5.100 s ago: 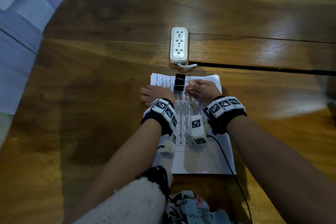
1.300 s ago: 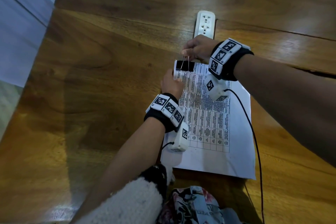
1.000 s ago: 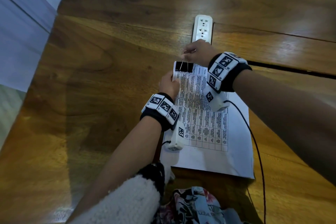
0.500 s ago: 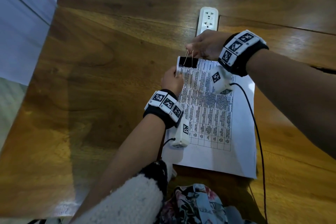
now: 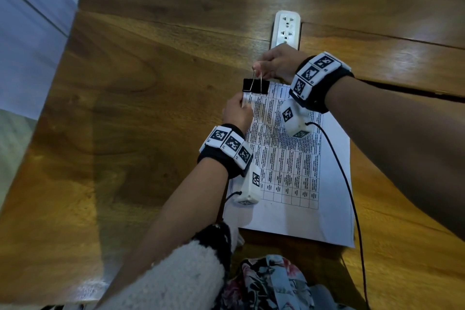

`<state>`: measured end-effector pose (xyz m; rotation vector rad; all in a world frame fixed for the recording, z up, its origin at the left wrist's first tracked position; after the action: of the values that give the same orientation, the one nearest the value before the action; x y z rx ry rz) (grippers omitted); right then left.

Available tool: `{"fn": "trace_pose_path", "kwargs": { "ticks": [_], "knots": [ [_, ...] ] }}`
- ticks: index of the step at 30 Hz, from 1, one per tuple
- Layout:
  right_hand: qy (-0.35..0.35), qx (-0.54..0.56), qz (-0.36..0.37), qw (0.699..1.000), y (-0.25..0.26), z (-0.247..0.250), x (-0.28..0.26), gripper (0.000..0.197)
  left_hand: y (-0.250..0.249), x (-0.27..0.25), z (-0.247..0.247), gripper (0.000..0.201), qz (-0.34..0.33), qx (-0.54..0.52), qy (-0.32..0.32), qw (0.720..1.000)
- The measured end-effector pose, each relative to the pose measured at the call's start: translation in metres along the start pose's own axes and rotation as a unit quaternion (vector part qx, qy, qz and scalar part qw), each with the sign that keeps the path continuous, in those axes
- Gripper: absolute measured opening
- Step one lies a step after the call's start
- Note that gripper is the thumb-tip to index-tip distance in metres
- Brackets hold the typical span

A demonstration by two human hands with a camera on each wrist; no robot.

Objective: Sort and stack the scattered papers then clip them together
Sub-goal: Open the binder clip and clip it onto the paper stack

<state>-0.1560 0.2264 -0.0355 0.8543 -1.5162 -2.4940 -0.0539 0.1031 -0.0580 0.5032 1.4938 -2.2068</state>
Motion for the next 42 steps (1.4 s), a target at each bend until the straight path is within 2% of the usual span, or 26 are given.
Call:
{"fn": "trace_pose_path", "kwargs": {
  "ticks": [8,10,11,13,15,16,22,24,27,29,31,33,34,35,37,39,41,42],
  "knots": [
    [0.01,-0.056,-0.029,0.998,0.007,-0.001,-0.006,0.032,0.0,0.0,0.0,0.028,0.016,0.012,0.001,1.0],
    [0.013,-0.12,-0.024,0.992,0.011,-0.002,-0.01,0.035,0.0,0.001,-0.001,0.028,0.022,0.015,-0.001,1.0],
    [0.001,-0.168,-0.011,0.986,0.013,-0.002,-0.012,0.035,-0.001,0.001,-0.001,0.028,0.025,0.012,-0.001,1.0],
    [-0.068,-0.23,0.039,0.97,0.017,-0.004,-0.016,0.032,-0.001,0.002,0.0,0.028,0.026,0.012,0.0,1.0],
    [-0.138,-0.216,0.082,0.963,0.02,-0.008,-0.023,0.023,-0.001,0.002,0.002,0.026,0.03,0.002,0.007,1.0],
    [-0.151,-0.208,0.102,0.961,0.021,-0.01,-0.028,0.02,-0.001,0.004,0.003,0.025,0.032,-0.004,0.012,0.999],
    [-0.145,-0.182,0.135,0.963,0.013,-0.035,-0.067,0.017,0.006,0.019,0.014,0.026,0.06,-0.044,0.077,0.994],
    [-0.101,-0.233,0.119,0.96,0.002,-0.048,-0.074,0.018,0.003,0.02,0.016,0.025,0.069,-0.038,0.099,0.992],
    [-0.026,-0.335,0.09,0.937,-0.013,-0.061,-0.079,0.016,-0.002,0.017,0.018,0.031,0.068,-0.048,0.107,0.991],
    [-0.048,-0.323,0.081,0.942,-0.015,-0.055,-0.077,0.018,-0.004,0.014,0.019,0.025,0.062,-0.063,0.118,0.989],
    [-0.111,-0.293,0.052,0.948,-0.015,-0.04,-0.071,0.033,-0.007,0.008,0.017,0.018,0.057,-0.057,0.139,0.987],
    [-0.114,-0.297,-0.019,0.948,-0.016,-0.023,-0.064,0.062,-0.009,0.007,0.015,0.03,0.043,-0.028,0.129,0.99],
    [-0.085,-0.318,-0.051,0.943,-0.016,-0.016,-0.061,0.07,-0.011,0.006,0.015,0.032,0.032,-0.017,0.119,0.992],
    [-0.054,-0.344,-0.073,0.935,-0.016,-0.009,-0.058,0.071,-0.011,0.006,0.014,0.032,0.02,-0.009,0.111,0.994],
    [-0.004,-0.383,-0.085,0.92,-0.014,0.002,-0.055,0.053,-0.012,0.005,0.015,0.035,-0.003,0.011,0.106,0.994],
    [0.022,-0.379,-0.058,0.923,-0.011,0.008,-0.054,0.038,-0.012,0.002,0.016,0.038,-0.021,0.025,0.093,0.995],
    [0.025,-0.356,-0.026,0.934,-0.011,0.008,-0.058,0.032,-0.016,0.0,0.02,0.05,-0.081,0.059,0.018,0.995],
    [0.02,-0.345,-0.013,0.938,-0.011,0.007,-0.062,0.03,-0.021,-0.001,0.023,0.058,-0.143,0.098,-0.035,0.984]
  ]
}}
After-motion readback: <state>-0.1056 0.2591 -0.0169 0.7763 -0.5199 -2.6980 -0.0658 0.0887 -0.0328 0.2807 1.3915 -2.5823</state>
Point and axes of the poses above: each hand's wrist, its own x-axis towards the middle knuckle, its own z-axis out of the back of the hand, y = z × x, the point moved 1 cm from there along x, towards the middle knuckle, and after that the axes turned 2 degrees about z, right-handed, at the moved point
